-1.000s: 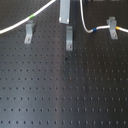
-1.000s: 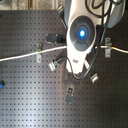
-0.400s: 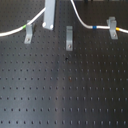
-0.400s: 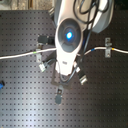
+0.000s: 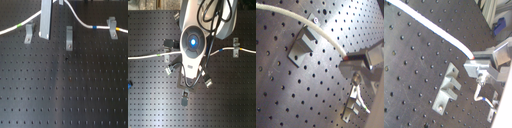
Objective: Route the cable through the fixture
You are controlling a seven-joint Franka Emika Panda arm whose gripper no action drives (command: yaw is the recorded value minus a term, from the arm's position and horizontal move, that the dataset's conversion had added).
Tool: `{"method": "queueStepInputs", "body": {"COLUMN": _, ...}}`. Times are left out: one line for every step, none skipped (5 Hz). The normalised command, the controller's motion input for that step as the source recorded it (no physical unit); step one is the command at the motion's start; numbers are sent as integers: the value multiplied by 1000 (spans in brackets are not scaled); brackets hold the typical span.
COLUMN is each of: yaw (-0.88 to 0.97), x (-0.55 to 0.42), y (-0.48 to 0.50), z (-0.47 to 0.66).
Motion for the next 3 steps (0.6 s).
{"method": "queueStepInputs", "body": {"yaw": 80, "x": 39, "y": 178, "z": 400}}
{"method": "queueStepInputs", "body": {"yaw": 149, "x": 32, "y": 313, "z": 298}}
{"method": "queueStepInputs", "body": {"yaw": 160, "x": 69, "y": 259, "z": 229}}
